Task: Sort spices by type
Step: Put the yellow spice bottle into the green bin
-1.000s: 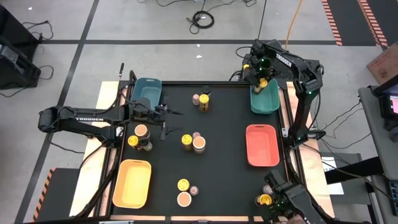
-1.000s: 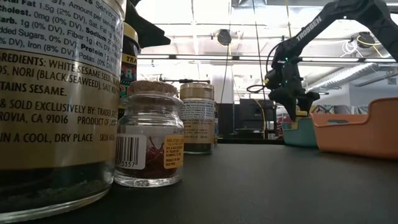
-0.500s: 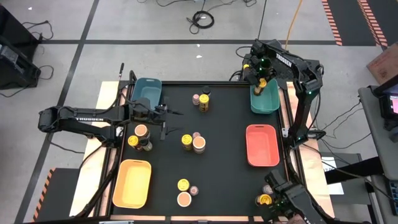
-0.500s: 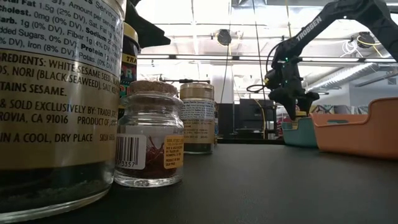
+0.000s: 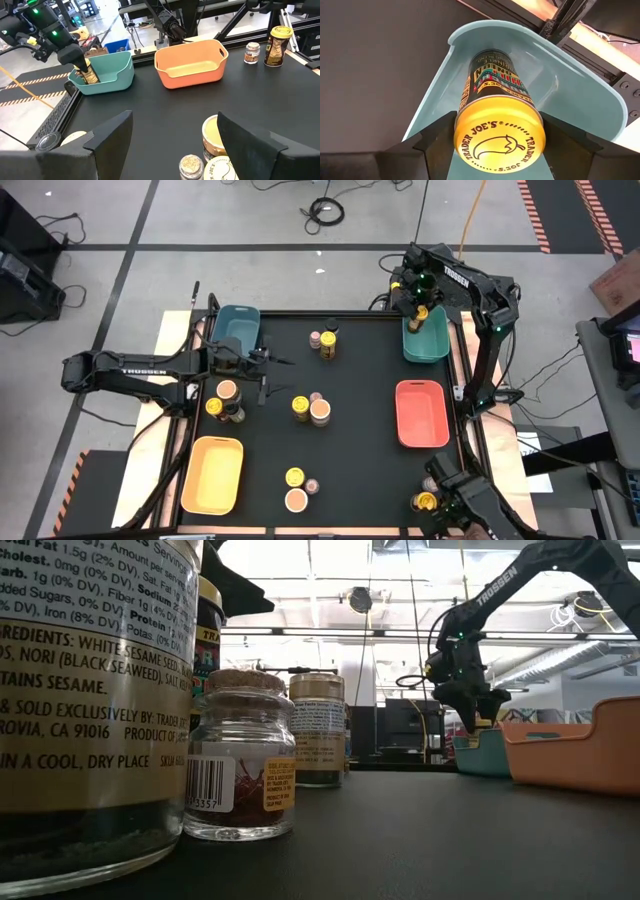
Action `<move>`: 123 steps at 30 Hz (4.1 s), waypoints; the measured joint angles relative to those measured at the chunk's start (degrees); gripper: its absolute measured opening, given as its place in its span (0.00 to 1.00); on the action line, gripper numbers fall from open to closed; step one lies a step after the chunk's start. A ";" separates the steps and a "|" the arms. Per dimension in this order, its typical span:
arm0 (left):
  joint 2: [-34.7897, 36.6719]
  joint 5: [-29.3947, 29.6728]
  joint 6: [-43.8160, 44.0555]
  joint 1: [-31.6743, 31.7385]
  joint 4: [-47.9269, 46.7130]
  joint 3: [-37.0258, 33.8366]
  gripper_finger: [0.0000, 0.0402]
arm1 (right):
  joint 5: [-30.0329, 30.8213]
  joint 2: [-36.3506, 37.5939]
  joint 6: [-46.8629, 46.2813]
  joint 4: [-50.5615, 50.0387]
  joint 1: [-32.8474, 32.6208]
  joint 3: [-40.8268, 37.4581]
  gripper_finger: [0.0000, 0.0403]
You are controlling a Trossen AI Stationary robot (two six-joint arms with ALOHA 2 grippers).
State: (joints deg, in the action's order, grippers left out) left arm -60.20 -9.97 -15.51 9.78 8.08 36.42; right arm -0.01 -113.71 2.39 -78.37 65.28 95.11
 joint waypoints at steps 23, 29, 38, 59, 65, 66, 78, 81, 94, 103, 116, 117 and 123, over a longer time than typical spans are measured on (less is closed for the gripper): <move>0.00 -0.01 -0.04 0.00 -0.02 0.00 0.72 | 0.15 0.02 -1.99 1.68 -0.12 0.00 0.64; 0.00 -0.01 -0.04 0.00 -0.02 0.00 0.72 | 0.54 0.02 -1.95 1.75 -0.50 0.00 0.72; 0.00 -0.01 -0.11 0.00 -0.04 0.00 0.72 | 3.04 0.02 -2.08 -0.90 -0.83 0.00 0.90; 0.01 -0.01 0.01 -0.07 -0.10 0.00 0.72 | 8.26 0.02 -1.92 -2.41 -8.28 16.39 0.91; 0.02 0.25 0.39 -0.07 -3.01 0.52 0.72 | 3.29 0.04 1.45 -2.91 -16.02 22.49 0.91; 0.02 0.76 1.09 -0.07 -4.29 1.11 0.72 | 3.09 0.04 2.05 -2.73 -17.87 22.92 0.91; 2.16 7.16 3.11 -0.06 -12.44 2.71 0.72 | 3.05 1.14 6.86 0.16 -39.69 23.34 0.91; 7.17 7.81 4.42 -0.07 -15.88 2.71 0.72 | 3.08 3.02 6.03 0.61 -44.12 23.34 0.91; 21.29 8.17 10.71 -4.54 -23.99 -0.48 0.72 | 3.06 5.11 -0.23 21.84 -63.57 23.32 0.91; 21.00 9.68 9.06 -6.40 -17.83 -4.96 0.72 | 3.28 0.07 -1.70 29.38 -67.68 23.26 0.91; 23.34 10.18 11.18 -6.29 -7.91 -12.98 0.72 | 3.21 -8.23 -7.24 32.91 -70.00 23.21 0.91; 24.14 10.26 10.84 -6.29 -7.57 -12.98 0.72 | 3.09 -8.42 -7.35 33.10 -70.08 23.21 0.91; 29.66 10.28 10.67 -6.27 -10.83 -12.98 0.72 | 4.59 -8.92 -8.24 33.48 -70.03 23.26 0.91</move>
State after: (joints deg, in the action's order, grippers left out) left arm -30.55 0.30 -4.84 3.51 -2.75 23.44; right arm 4.58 -122.63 -5.84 -44.89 -4.75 118.37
